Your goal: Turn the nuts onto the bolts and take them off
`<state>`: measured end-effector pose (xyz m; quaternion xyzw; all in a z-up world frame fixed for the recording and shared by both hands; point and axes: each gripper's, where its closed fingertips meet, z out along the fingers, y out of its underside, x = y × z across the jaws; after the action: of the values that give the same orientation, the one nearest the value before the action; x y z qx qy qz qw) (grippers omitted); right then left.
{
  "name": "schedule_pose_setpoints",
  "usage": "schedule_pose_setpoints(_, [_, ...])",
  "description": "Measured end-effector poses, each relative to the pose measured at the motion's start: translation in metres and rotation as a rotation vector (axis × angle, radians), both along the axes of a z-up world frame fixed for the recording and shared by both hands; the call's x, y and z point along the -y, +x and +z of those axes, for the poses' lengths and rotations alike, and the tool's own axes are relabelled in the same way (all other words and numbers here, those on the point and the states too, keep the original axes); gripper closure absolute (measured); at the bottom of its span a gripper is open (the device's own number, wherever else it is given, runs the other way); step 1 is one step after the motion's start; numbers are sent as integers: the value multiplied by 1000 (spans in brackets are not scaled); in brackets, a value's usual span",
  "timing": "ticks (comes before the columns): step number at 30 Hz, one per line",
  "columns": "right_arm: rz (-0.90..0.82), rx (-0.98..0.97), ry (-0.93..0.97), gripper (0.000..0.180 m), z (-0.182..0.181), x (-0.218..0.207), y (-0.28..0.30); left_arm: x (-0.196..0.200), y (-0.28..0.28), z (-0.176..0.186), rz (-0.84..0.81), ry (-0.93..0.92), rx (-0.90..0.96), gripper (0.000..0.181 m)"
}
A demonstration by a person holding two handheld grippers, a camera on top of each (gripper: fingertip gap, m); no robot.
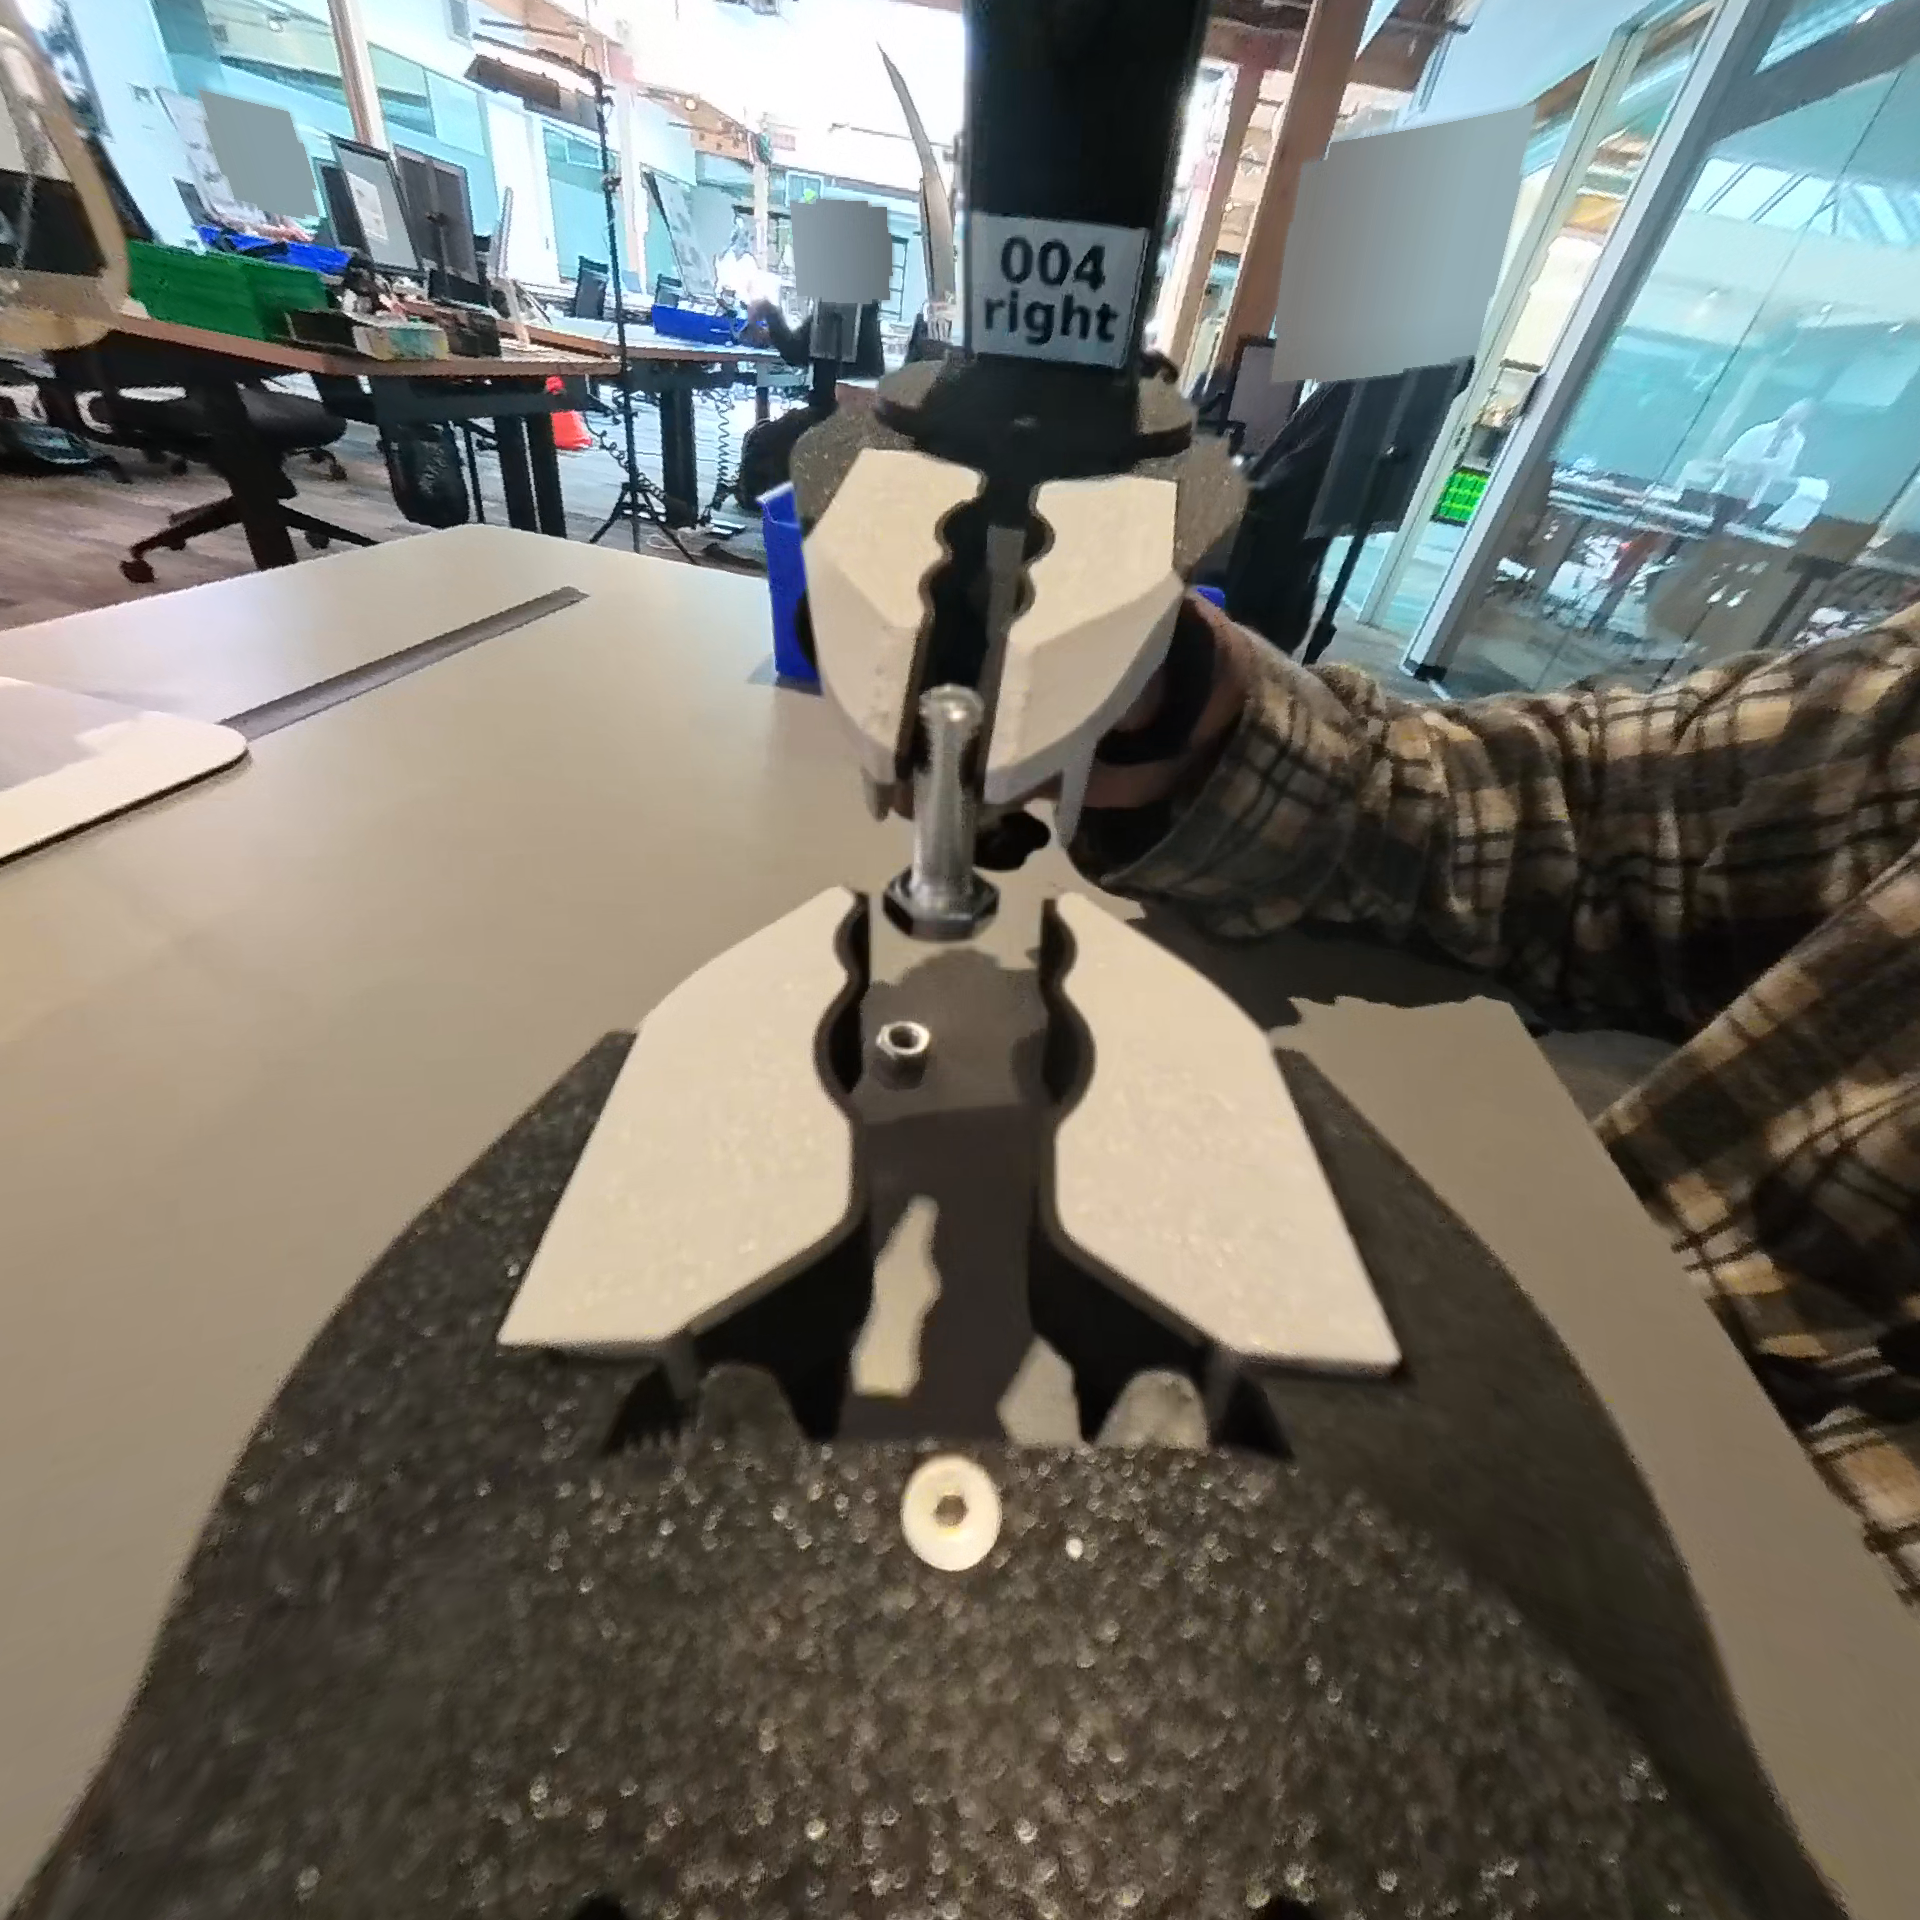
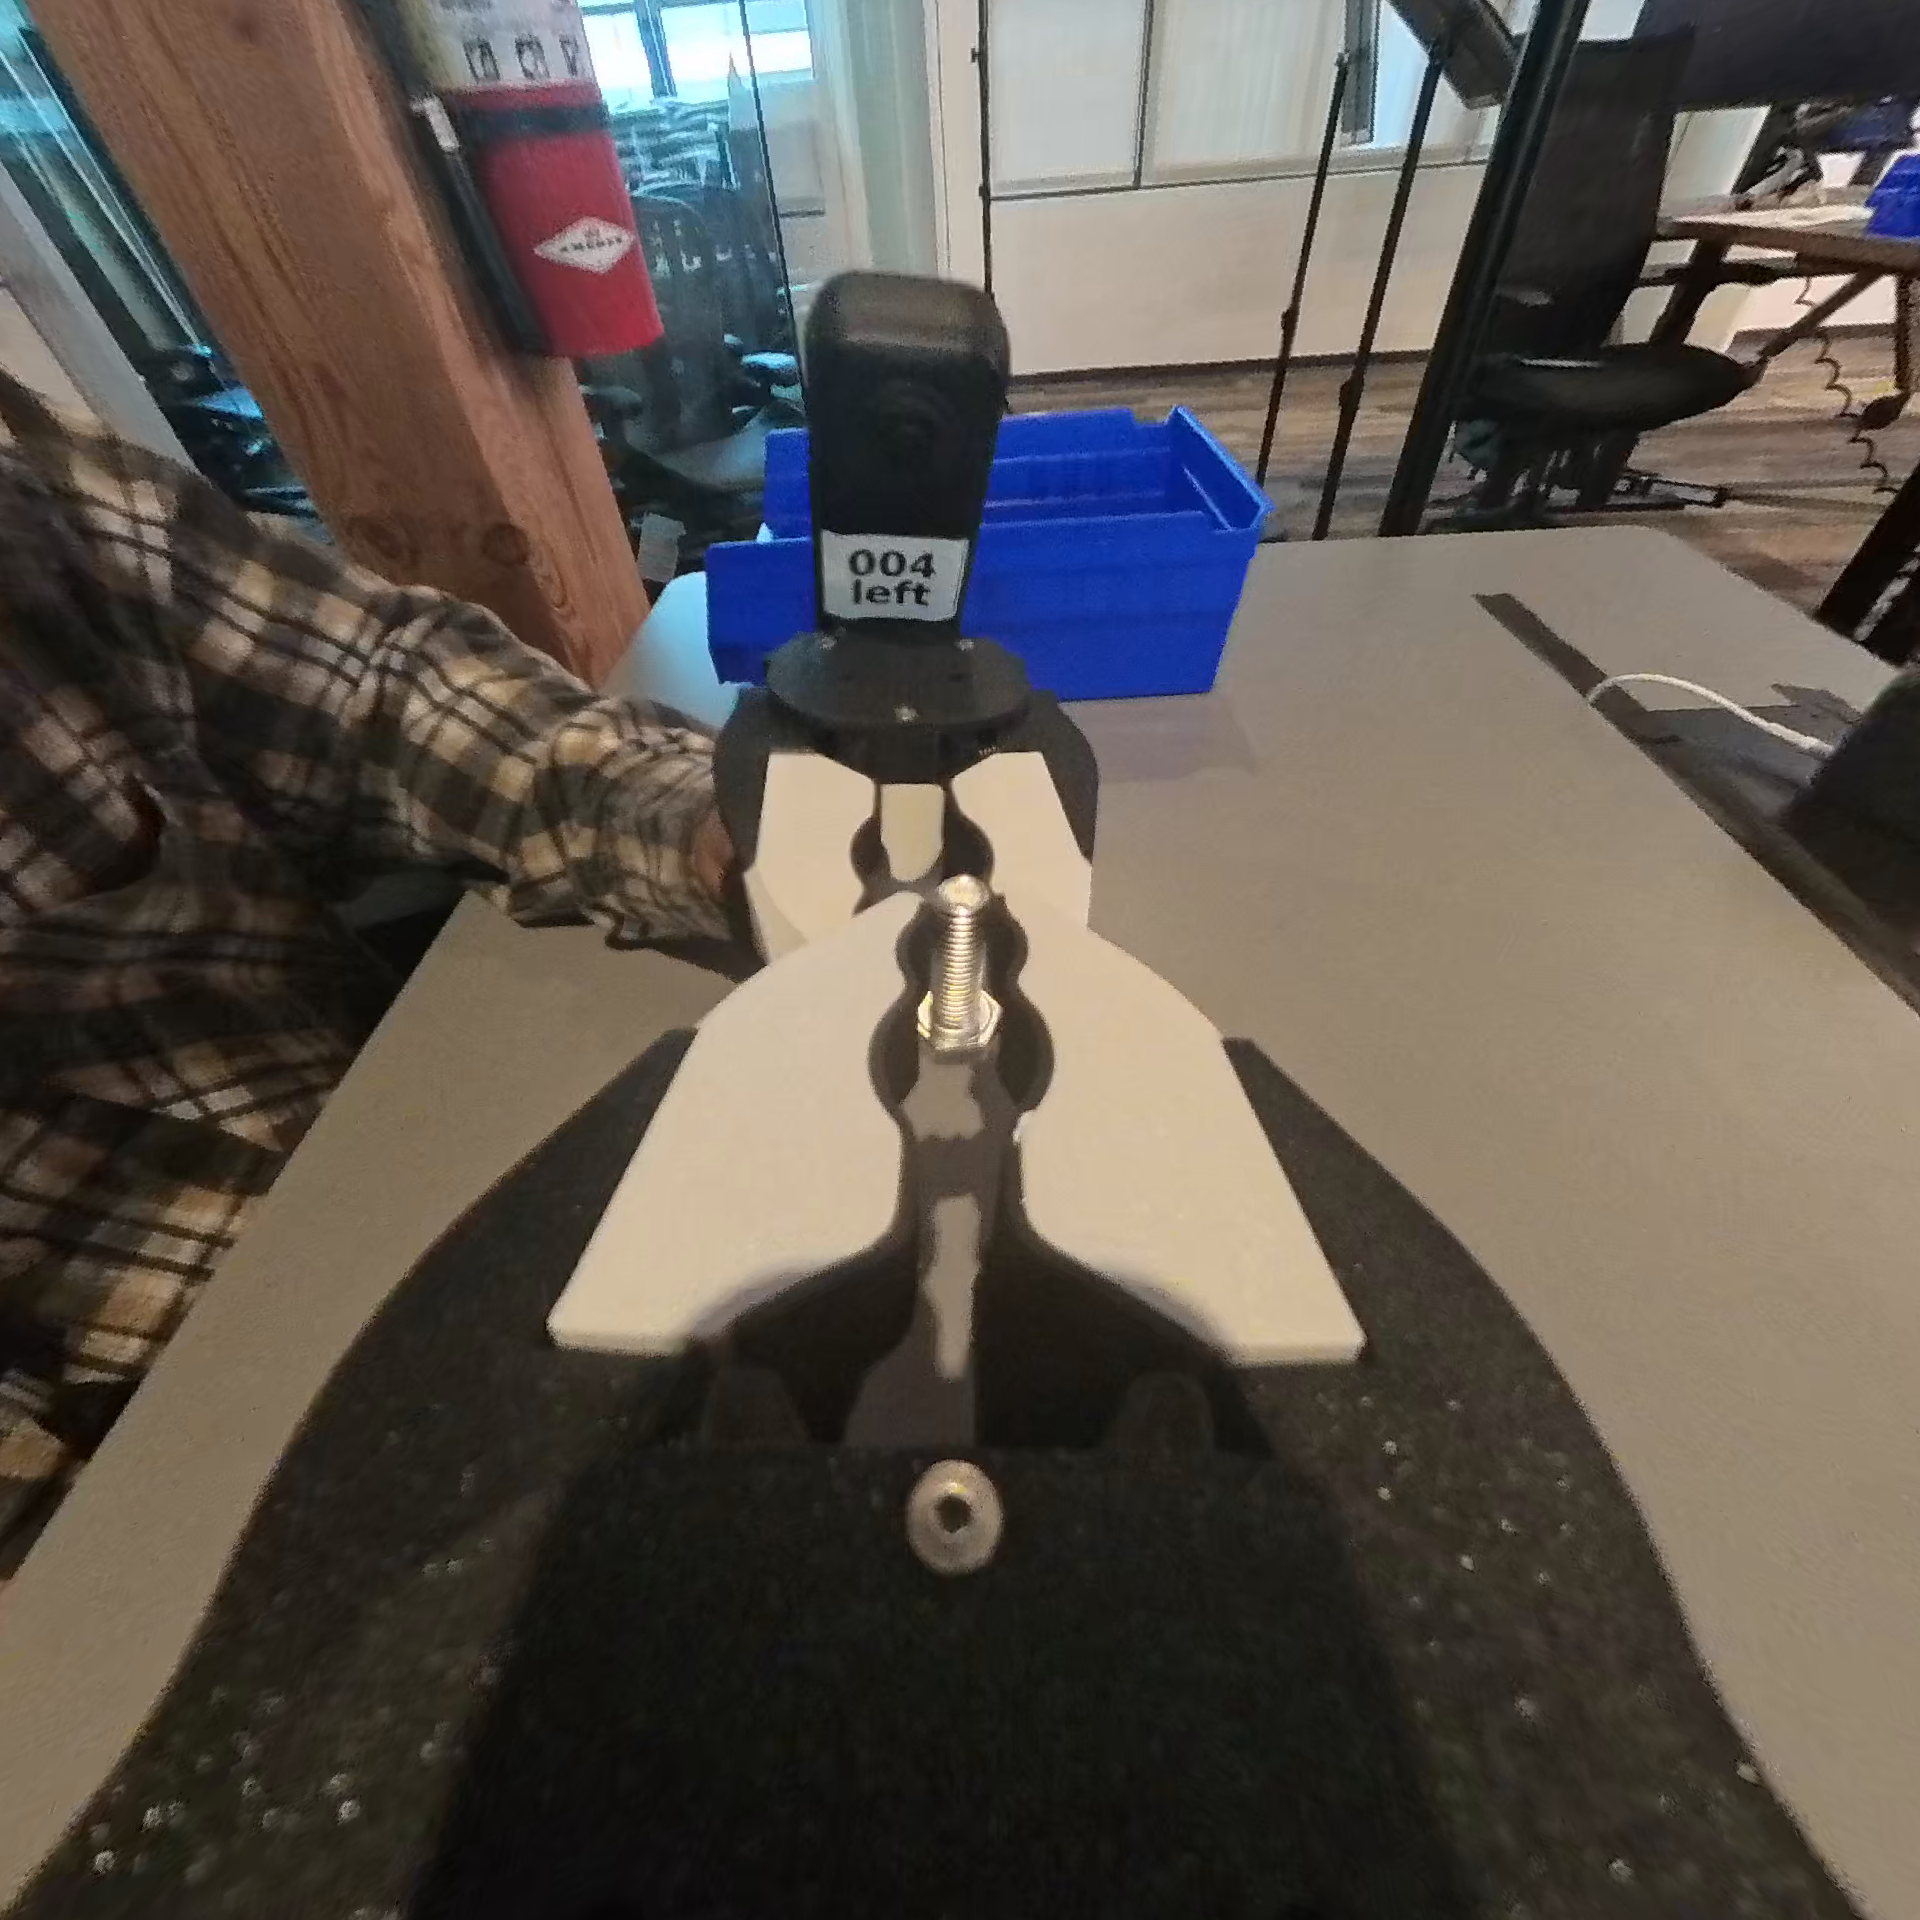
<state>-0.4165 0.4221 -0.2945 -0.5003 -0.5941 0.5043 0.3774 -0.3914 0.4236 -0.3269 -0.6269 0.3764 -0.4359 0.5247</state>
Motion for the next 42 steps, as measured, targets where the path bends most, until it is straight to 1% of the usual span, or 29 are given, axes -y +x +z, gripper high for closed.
schedule_pose_setpoints(4, [16, -24, -81, 171, 7, 0, 9, 2, 3, 0, -22, -9, 7, 142])
schedule_pose_setpoints(9, [24, -5, -91, 171, 5, 3, 9, 9, 6, 4, -74, -19, 35, 152])
schedule_pose_setpoints(13, [26, -3, -91, 171, 5, 5, 8, 8, 5, 7, -72, -32, 60, 154])
schedule_pose_setpoints(19, [33, -12, -101, 171, 6, 8, 7, 9, 8, 6, -69, -31, 44, 157])
schedule_pose_setpoints(22, [35, -25, -102, 171, 8, 9, 6, 9, 8, 9, -65, -33, 57, 161])
schedule_pose_setpoints(32, [38, -72, -107, 171, 10, 12, 2, 9, 9, 12, -58, -35, 91, 158])
schedule_pose_setpoints(42, [33, -75, -98, 171, 11, 12, 1, 9, 8, 14, -51, -20, 85, 160])
